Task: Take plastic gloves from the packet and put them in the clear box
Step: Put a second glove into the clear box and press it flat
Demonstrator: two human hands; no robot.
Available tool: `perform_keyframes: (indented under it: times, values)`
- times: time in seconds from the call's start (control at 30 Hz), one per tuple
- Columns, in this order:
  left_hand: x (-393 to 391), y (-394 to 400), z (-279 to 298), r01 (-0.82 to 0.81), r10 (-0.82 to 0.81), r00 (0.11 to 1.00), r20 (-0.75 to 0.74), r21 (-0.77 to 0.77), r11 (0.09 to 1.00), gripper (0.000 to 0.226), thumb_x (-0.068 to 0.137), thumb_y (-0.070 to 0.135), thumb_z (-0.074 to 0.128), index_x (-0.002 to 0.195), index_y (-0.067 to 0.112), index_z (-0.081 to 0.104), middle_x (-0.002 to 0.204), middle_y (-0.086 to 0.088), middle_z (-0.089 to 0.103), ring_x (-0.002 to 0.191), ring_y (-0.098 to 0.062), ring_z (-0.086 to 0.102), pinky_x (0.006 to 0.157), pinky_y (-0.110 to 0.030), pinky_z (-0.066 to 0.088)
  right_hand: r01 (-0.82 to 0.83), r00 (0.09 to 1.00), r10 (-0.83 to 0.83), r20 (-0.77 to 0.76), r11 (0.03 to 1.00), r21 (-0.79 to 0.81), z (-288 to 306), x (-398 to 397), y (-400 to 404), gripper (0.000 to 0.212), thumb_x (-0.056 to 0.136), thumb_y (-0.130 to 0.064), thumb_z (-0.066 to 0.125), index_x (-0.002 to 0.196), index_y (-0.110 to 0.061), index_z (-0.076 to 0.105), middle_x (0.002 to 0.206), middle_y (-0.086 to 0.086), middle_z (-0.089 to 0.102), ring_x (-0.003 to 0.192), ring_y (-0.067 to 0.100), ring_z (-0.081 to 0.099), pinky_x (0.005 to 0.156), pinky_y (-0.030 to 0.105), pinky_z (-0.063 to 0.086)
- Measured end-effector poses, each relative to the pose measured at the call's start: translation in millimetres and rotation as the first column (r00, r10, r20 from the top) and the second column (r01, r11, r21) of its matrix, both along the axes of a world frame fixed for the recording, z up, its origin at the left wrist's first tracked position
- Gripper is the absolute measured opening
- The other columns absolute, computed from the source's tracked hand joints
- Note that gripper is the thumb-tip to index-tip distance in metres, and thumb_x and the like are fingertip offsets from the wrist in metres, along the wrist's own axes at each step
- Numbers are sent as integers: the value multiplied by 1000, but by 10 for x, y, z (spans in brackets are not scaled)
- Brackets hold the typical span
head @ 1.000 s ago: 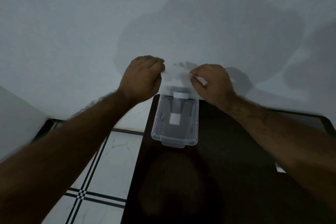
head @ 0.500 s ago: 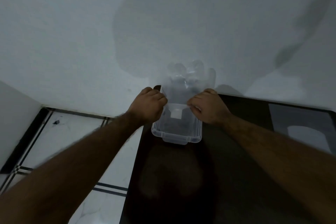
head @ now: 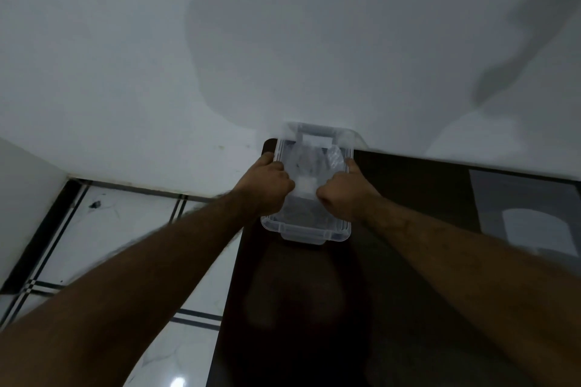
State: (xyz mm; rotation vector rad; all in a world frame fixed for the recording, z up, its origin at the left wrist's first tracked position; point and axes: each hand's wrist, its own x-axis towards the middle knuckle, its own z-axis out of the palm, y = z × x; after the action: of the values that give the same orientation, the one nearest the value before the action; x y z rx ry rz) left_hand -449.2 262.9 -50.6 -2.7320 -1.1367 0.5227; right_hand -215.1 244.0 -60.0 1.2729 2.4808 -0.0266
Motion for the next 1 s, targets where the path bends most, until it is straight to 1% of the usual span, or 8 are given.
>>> perform_keyframes:
  times: [0.17, 0.33, 0.57, 0.63, 0.73, 0.77, 0.9, 1.0]
  values:
    - [100, -1, 26, 36, -41, 994, -98, -52, 998, 22, 97, 26, 65, 115, 23, 77, 112, -1, 78, 125, -26, 63, 130, -58, 18, 41, 995, -27, 91, 988, -149, -22, -98, 14, 18, 99, -35, 63, 111, -25, 73, 106, 1, 72, 114, 26, 66, 123, 74, 5]
    - [155, 6, 13, 75, -86, 988, -130, -81, 994, 22, 98, 28, 66, 116, 25, 77, 114, -1, 78, 126, -26, 63, 131, -61, 15, 33, 996, -8, 93, 964, -266, -51, -130, -2, 37, 97, -55, 60, 124, -32, 71, 123, -4, 70, 128, 23, 59, 124, 69, 4]
    - [181, 33, -3, 106, -130, 969, -212, -121, 987, 22, 98, 31, 67, 116, 22, 76, 114, 1, 77, 127, -25, 61, 131, -64, 8, 1, 996, 40, 84, 900, -435, 16, -219, 72, 44, 102, -53, 53, 140, -32, 63, 143, -5, 64, 141, 22, 51, 127, 63, 10]
    - [183, 79, 7, 95, -123, 974, -191, -151, 984, 22, 94, 33, 67, 112, 23, 78, 110, 3, 76, 128, -23, 60, 131, -65, 3, -28, 1000, 26, -10, 908, -418, 16, -195, 130, 38, 102, -51, 53, 132, -33, 68, 134, -7, 70, 133, 19, 58, 129, 60, 14]
    - [211, 212, 4, 35, -52, 993, -102, -155, 987, 29, 93, 36, 62, 115, 27, 79, 120, 4, 76, 139, -22, 54, 129, -63, -2, -69, 988, 40, -146, 978, -198, -42, -140, 208, 27, 101, -41, 56, 110, -25, 76, 100, -1, 76, 100, 22, 70, 120, 57, 34]
    - [221, 264, -6, 14, -25, 997, -76, -145, 989, 32, 94, 36, 59, 117, 27, 78, 126, 3, 75, 142, -22, 52, 129, -62, -3, -56, 989, 35, -143, 989, -141, -49, -149, 220, 26, 101, -39, 57, 109, -24, 75, 97, 0, 75, 97, 23, 69, 119, 58, 34]
    - [271, 437, -163, -8, -3, 997, -74, -140, 990, 41, 101, 40, 56, 137, 27, 70, 145, 1, 68, 154, -27, 40, 128, -65, -8, 41, 997, -28, 71, 983, -178, -50, -288, 140, 36, 104, -44, 51, 132, -27, 67, 123, 4, 70, 124, 29, 62, 127, 65, 11]
    - [345, 494, -309, 22, -40, 993, -113, -162, 987, 46, 102, 44, 55, 145, 29, 62, 151, 1, 64, 157, -31, 36, 124, -71, -13, 58, 995, -41, 96, 982, -182, -83, -341, 58, 45, 103, -46, 51, 141, -25, 61, 137, 4, 67, 131, 31, 59, 128, 68, 6]
